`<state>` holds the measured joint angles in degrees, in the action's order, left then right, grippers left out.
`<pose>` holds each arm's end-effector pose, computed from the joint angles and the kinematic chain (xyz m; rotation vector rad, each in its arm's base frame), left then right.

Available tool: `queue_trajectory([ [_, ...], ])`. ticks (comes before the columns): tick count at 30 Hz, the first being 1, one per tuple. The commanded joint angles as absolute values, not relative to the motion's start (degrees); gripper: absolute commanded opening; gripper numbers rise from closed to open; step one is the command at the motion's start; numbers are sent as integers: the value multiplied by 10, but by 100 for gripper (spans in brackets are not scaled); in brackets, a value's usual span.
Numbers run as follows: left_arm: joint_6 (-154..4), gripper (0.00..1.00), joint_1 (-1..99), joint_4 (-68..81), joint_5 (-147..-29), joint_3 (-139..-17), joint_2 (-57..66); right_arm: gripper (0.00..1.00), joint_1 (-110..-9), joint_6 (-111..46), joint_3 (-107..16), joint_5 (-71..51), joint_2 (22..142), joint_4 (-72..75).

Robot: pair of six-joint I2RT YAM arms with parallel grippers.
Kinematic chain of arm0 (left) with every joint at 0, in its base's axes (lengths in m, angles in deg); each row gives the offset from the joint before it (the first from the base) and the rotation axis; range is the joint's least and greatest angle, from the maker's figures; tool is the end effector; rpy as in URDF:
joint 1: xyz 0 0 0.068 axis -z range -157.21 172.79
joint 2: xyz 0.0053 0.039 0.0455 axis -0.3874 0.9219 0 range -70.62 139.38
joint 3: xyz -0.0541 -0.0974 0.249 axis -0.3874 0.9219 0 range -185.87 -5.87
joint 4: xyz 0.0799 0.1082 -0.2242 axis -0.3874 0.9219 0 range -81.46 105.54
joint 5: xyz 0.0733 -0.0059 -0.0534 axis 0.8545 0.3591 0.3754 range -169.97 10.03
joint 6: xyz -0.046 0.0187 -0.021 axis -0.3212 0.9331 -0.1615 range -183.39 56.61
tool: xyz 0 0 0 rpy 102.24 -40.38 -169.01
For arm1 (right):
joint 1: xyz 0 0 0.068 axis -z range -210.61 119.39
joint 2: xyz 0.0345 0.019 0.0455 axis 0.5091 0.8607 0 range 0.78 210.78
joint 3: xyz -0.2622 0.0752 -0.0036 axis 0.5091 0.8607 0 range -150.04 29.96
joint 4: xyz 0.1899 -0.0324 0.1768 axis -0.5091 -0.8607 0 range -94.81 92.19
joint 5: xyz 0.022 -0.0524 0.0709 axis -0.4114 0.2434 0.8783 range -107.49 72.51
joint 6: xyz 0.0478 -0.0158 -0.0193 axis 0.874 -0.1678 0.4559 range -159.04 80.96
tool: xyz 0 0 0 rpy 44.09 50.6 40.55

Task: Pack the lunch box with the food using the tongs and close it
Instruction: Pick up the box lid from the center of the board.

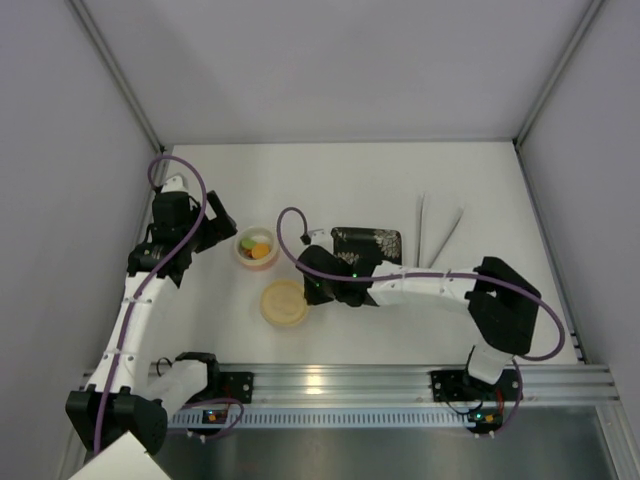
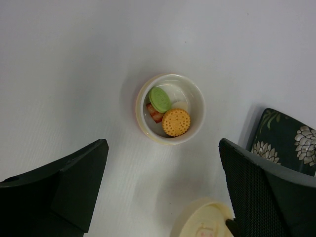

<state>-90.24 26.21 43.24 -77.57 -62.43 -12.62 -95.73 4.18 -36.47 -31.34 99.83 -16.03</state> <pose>0.2147 -0.0114 0.3265 -0.4723 2.1611 -0.2486 0.1628 0.3311 0.2085 -0.3689 2.4740 0.5431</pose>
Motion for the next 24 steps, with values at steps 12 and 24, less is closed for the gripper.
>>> queue_trajectory([
  [12,-946,99,259,364,-931,-631,-177,0,-755,98,-223,39,780,112],
  [24,-1012,99,259,303,-1073,-639,-194,0,-664,296,-179,277,750,438],
])
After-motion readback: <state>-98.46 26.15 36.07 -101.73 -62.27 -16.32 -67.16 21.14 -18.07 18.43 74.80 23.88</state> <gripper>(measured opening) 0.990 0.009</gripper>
